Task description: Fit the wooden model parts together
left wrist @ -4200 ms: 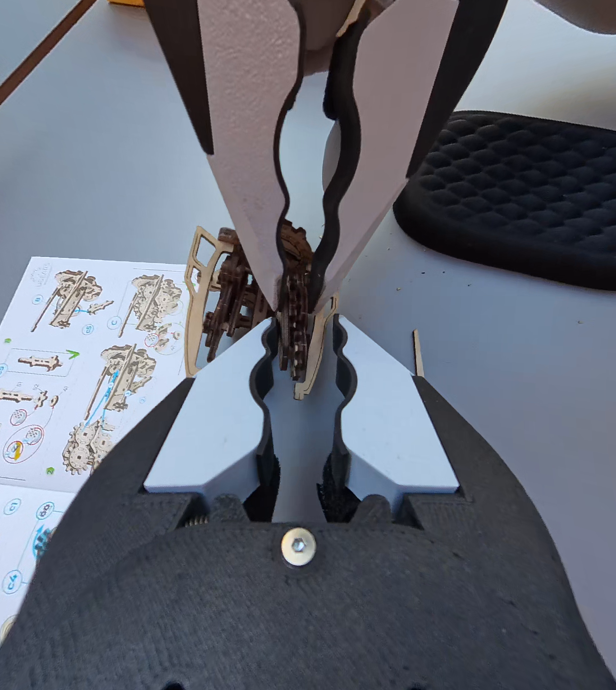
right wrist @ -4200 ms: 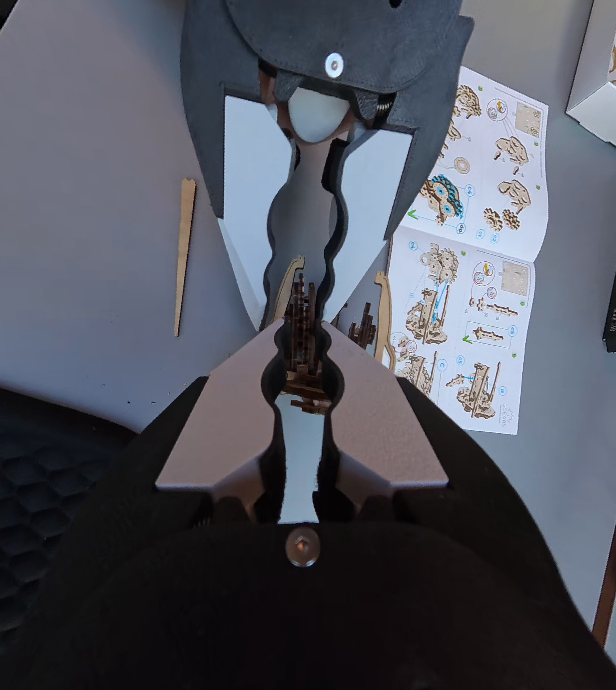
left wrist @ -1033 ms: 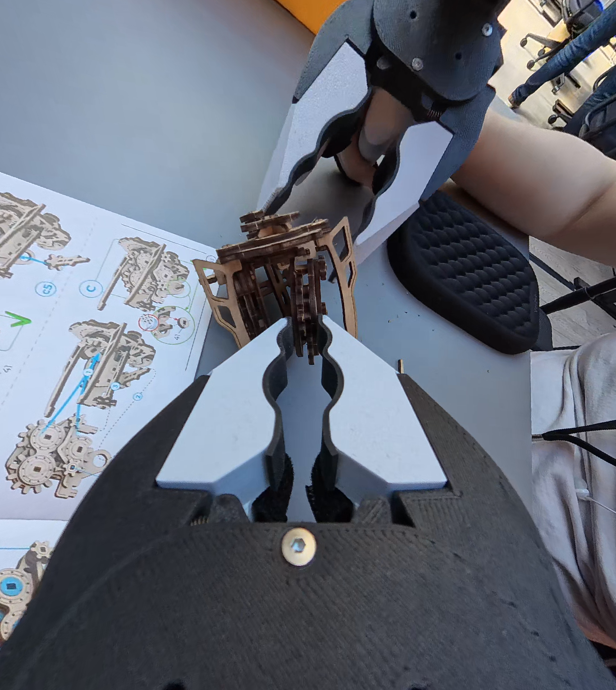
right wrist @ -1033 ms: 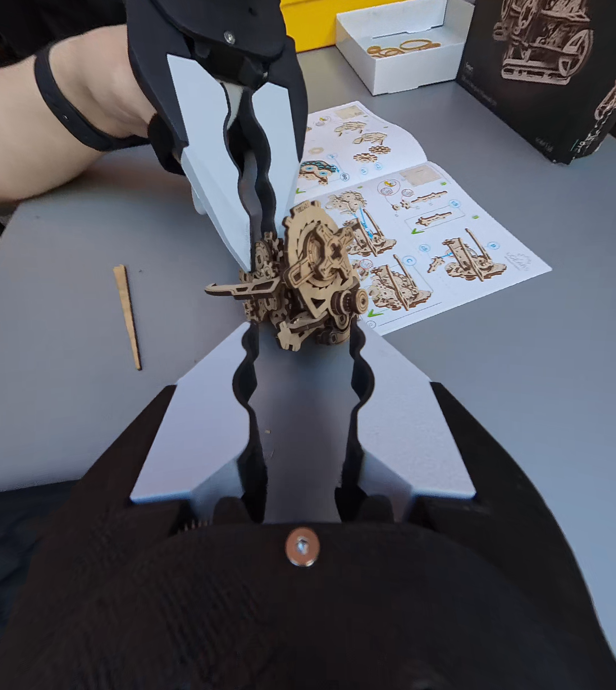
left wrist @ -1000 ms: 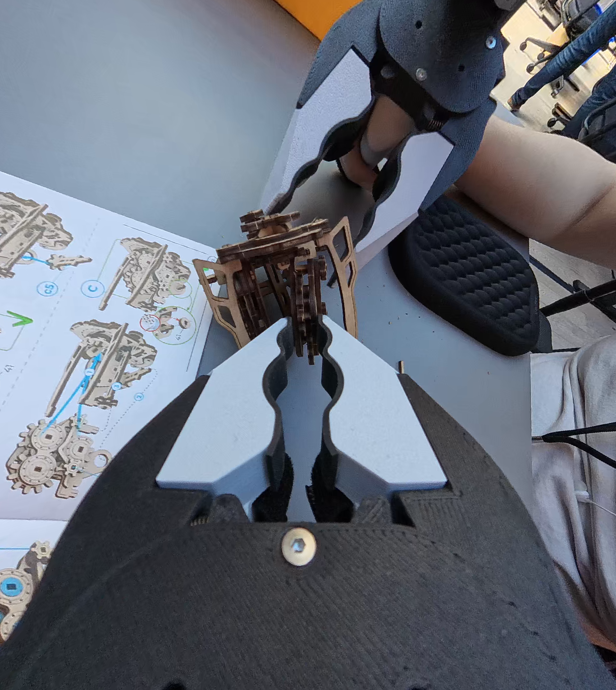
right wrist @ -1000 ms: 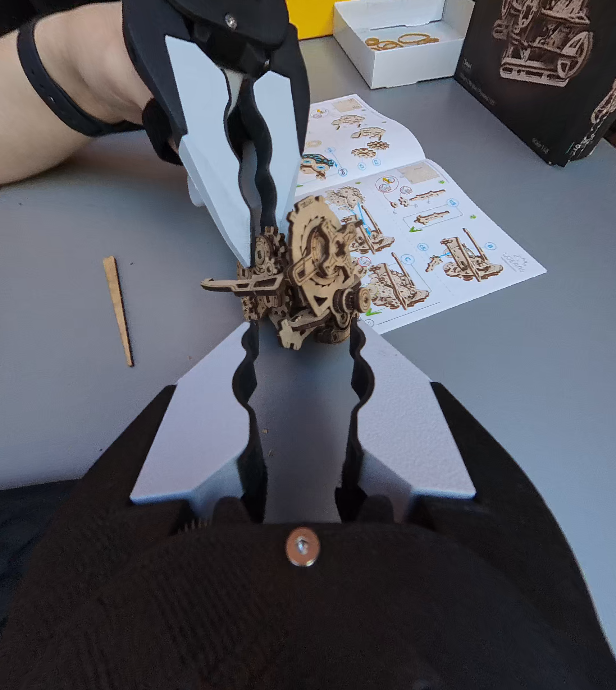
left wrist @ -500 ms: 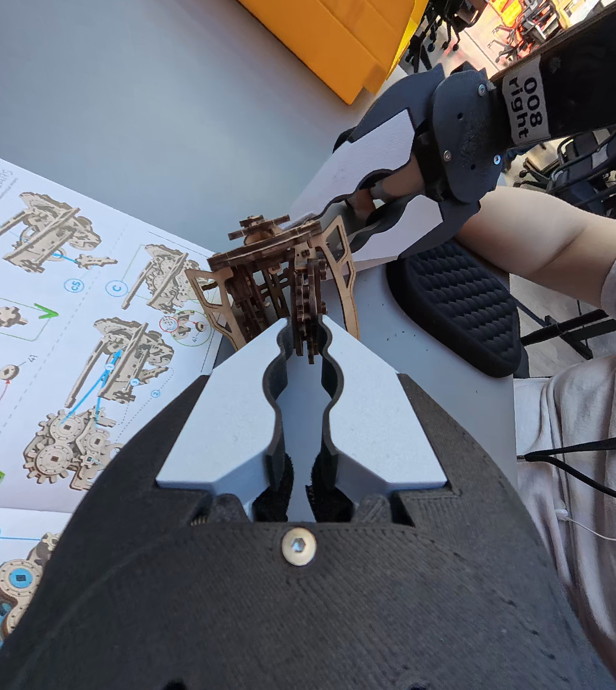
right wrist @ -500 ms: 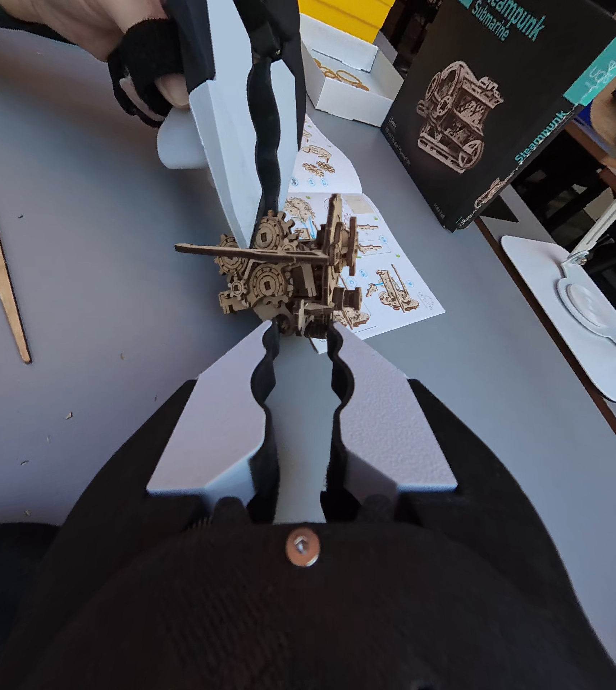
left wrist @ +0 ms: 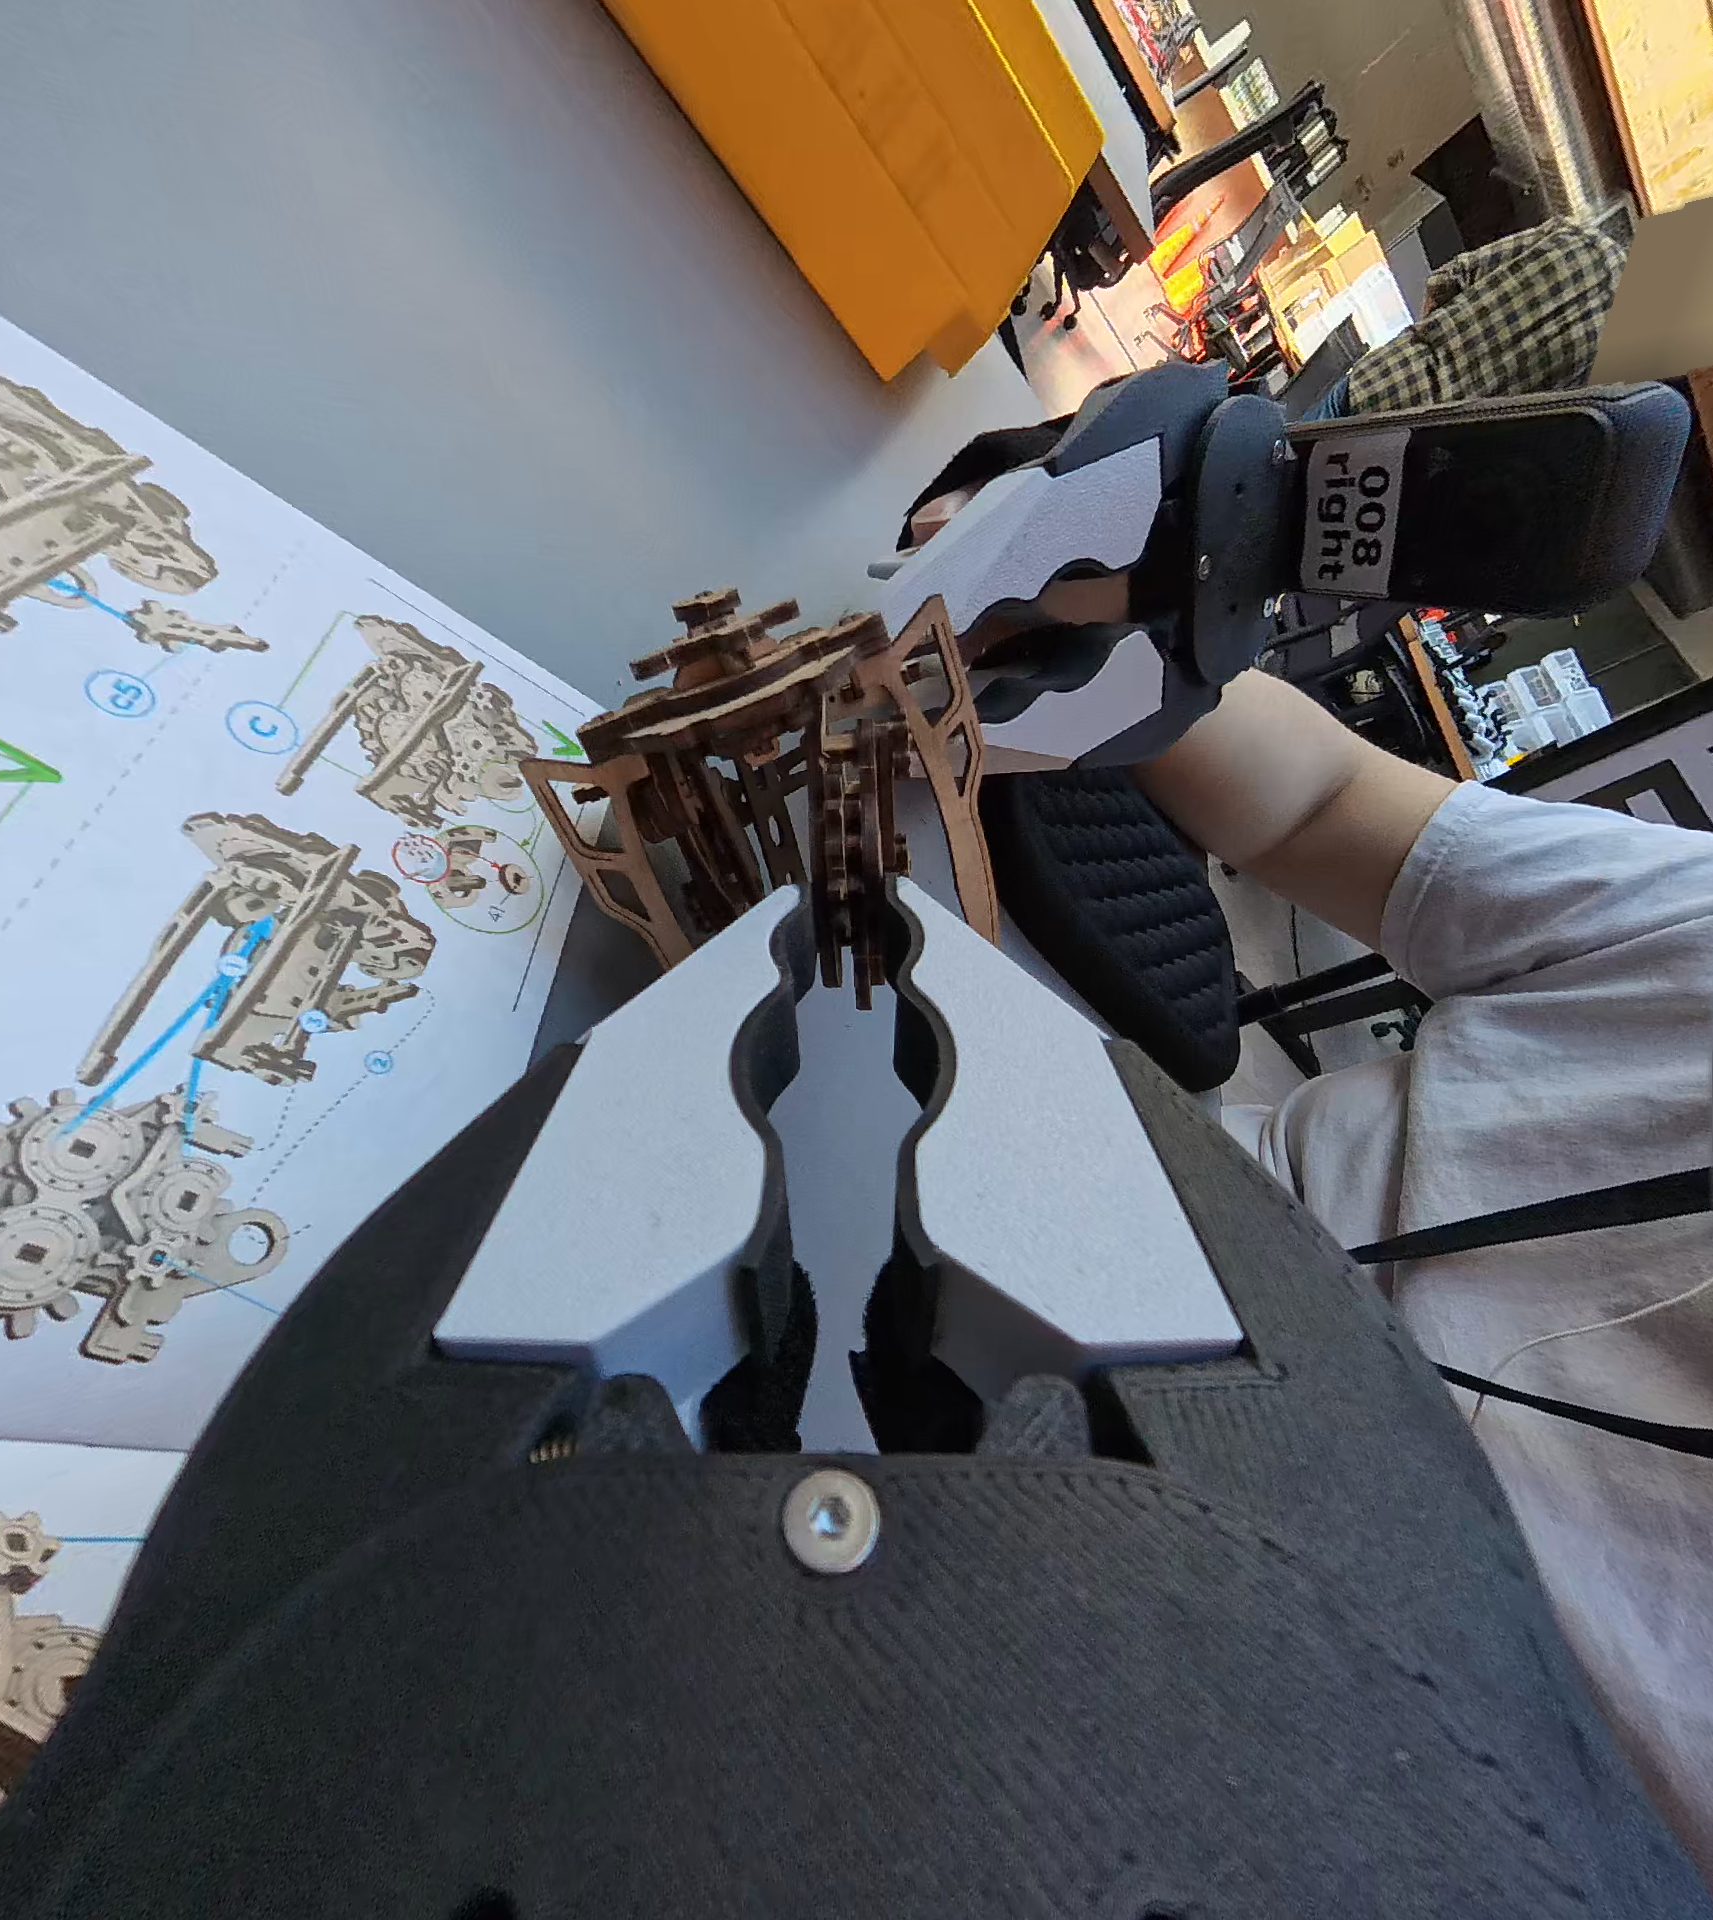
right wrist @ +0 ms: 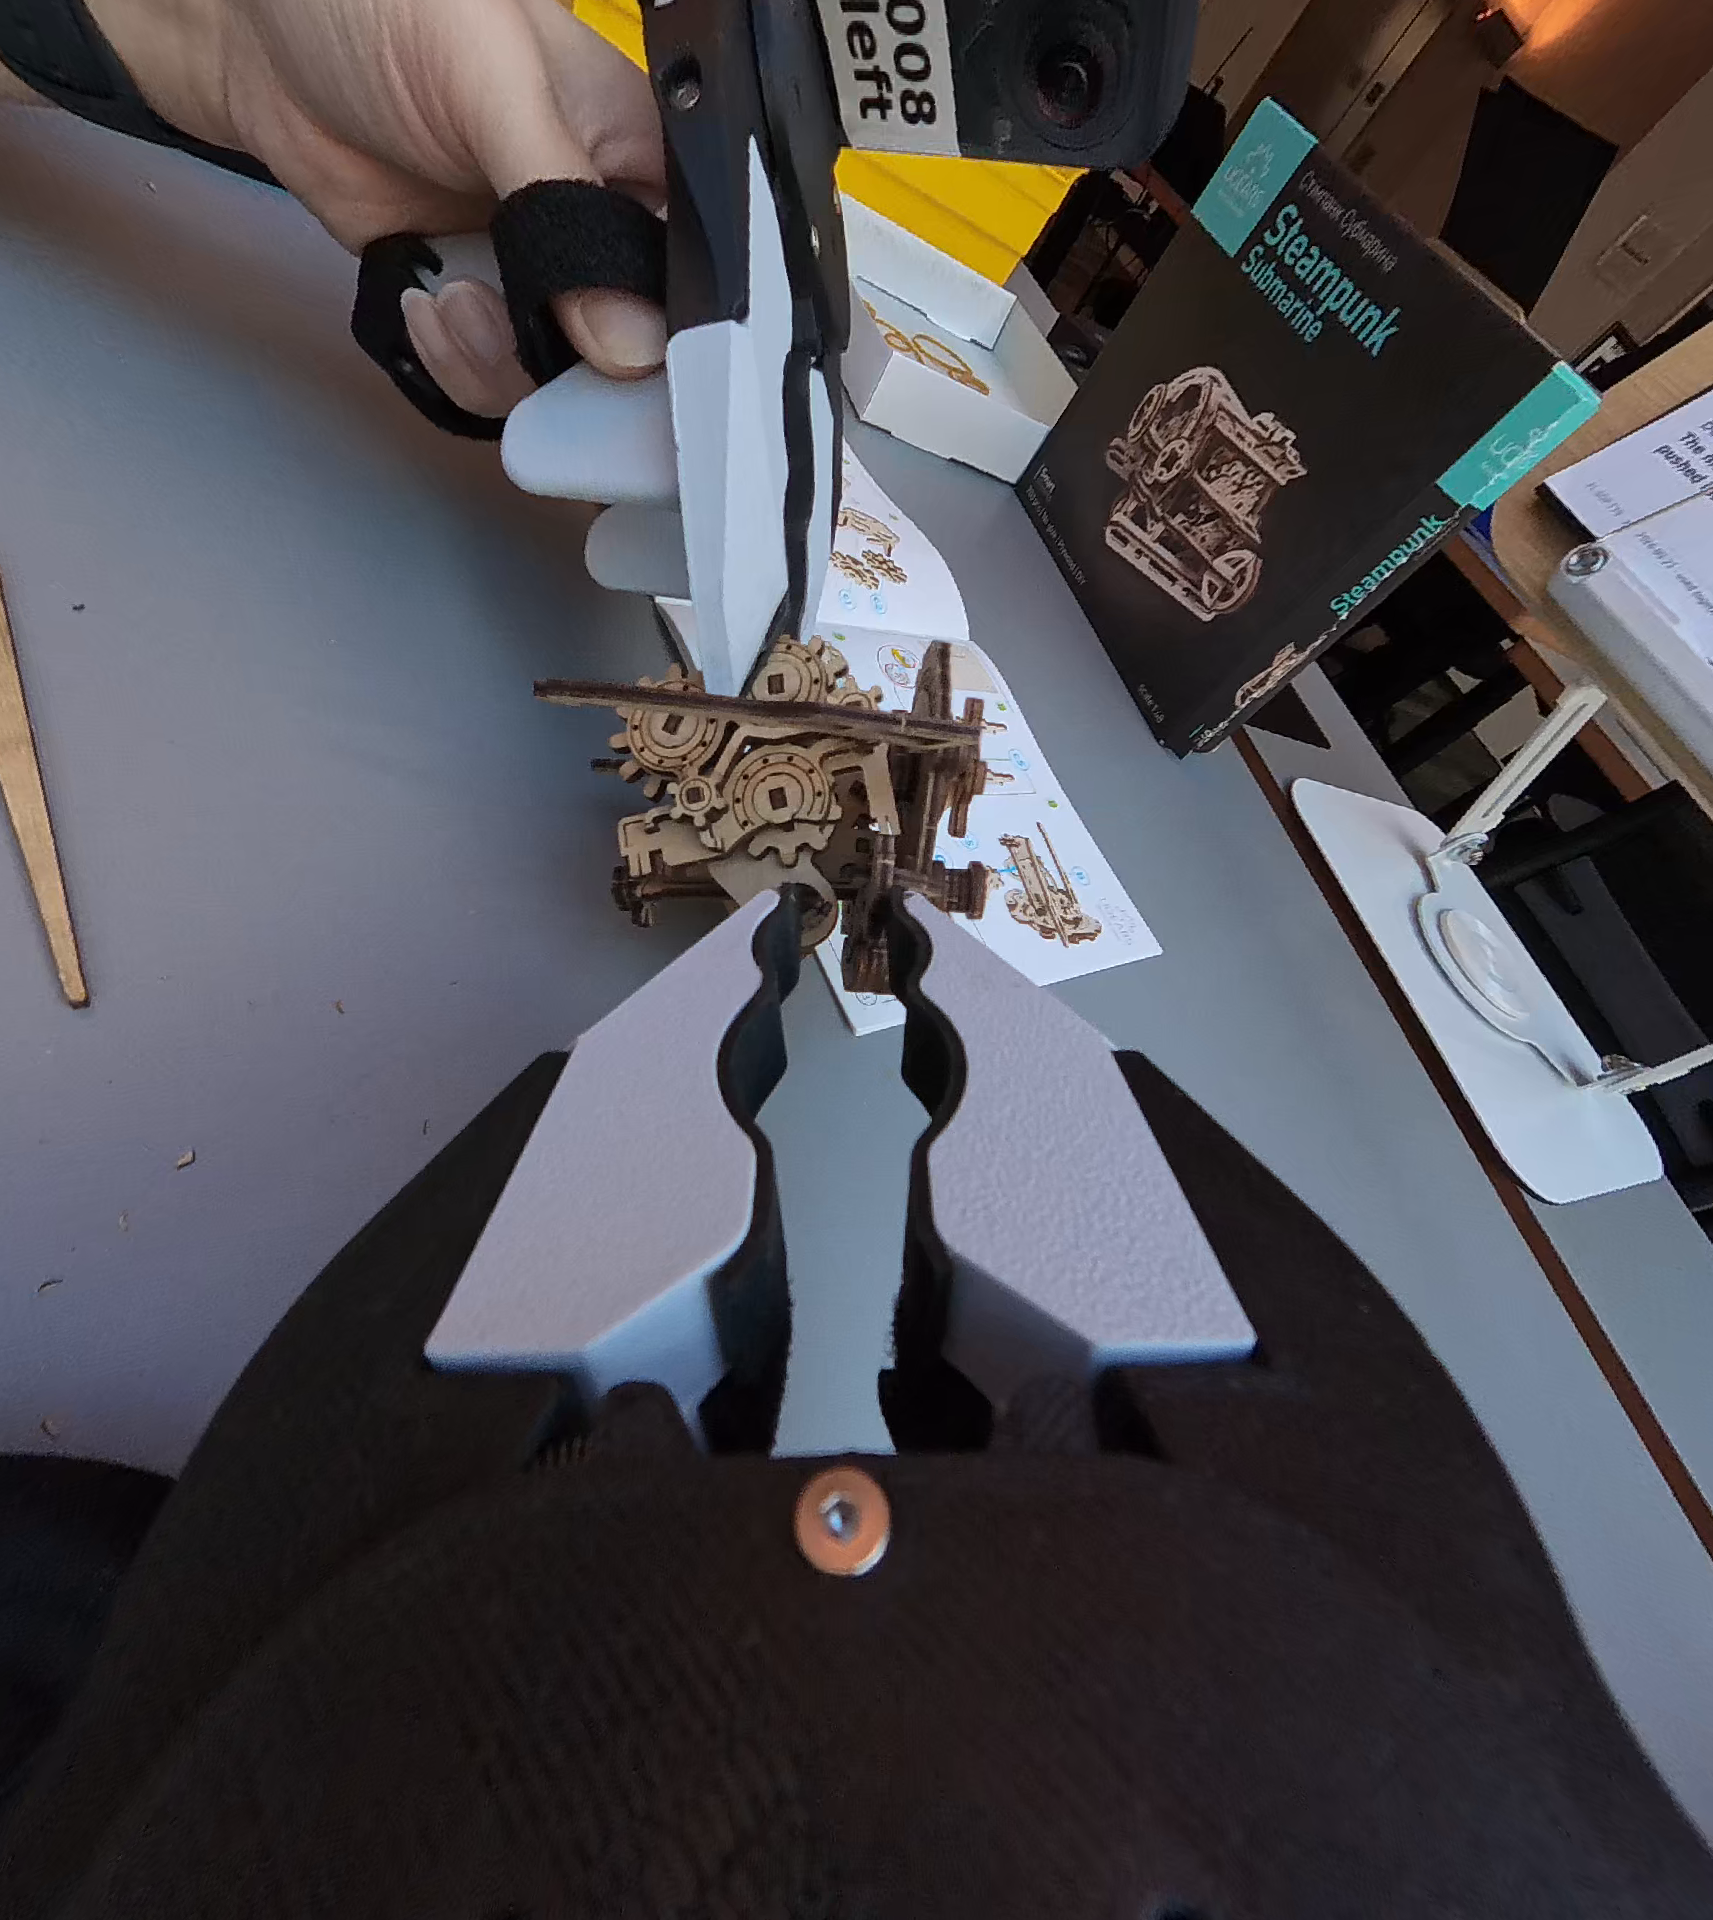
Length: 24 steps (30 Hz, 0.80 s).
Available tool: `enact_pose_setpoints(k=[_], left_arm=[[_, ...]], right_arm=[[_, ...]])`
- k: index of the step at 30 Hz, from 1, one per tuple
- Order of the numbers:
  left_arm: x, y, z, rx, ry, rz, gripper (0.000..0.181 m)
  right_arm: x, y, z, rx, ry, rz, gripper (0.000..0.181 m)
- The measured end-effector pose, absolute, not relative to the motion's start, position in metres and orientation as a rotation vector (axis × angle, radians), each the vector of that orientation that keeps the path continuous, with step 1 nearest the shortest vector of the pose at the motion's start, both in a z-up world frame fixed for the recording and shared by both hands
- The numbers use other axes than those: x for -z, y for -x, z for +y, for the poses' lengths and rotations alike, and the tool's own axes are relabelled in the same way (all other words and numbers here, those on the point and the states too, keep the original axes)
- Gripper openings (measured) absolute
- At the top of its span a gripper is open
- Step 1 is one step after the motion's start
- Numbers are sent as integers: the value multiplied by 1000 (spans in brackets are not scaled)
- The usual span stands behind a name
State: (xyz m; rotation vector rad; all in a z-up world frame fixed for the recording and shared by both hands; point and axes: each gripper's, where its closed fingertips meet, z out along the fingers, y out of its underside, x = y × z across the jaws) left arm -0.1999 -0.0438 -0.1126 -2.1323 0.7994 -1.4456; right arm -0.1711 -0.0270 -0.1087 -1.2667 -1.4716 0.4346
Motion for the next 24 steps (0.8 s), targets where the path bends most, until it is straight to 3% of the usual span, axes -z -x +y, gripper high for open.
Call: enact_pose_setpoints(k=[24], left_arm=[[118, 202, -49, 1500, 2267, 746, 10]], right_arm=[[111, 173, -30, -546, 1282, -1472, 20]])
